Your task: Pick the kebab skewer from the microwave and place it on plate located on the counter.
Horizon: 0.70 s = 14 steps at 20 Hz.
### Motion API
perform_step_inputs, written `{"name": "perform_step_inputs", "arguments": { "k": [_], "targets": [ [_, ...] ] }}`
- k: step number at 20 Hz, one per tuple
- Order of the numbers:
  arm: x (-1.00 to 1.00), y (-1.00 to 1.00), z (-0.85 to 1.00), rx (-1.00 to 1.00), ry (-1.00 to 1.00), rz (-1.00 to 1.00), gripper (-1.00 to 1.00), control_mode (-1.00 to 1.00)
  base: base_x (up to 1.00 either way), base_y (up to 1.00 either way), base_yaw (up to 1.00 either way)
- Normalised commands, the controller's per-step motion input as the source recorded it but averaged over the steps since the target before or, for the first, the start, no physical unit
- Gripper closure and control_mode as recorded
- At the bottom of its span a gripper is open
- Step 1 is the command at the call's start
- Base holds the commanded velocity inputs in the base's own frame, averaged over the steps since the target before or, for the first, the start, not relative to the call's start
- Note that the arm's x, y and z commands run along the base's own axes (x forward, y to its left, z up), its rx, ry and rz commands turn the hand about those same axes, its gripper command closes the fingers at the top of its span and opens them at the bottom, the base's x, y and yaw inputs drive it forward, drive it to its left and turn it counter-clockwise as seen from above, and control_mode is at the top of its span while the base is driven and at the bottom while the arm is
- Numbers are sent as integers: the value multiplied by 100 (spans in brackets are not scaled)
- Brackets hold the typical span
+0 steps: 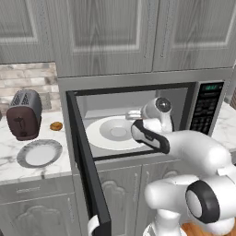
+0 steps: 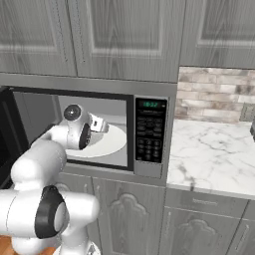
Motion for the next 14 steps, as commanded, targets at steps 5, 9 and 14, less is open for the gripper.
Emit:
{"name": "perform_step_inputs", "arguments": {
  "k": [5, 9, 14],
  "targets": [
    [-47, 0, 48, 0, 9, 1, 100, -100, 0, 0, 0],
    [-69, -9, 40, 0, 5, 3, 100, -100, 0, 0, 0],
    [-96, -12, 4, 0, 0, 3, 100, -100, 0, 0, 0]
  ]
}}
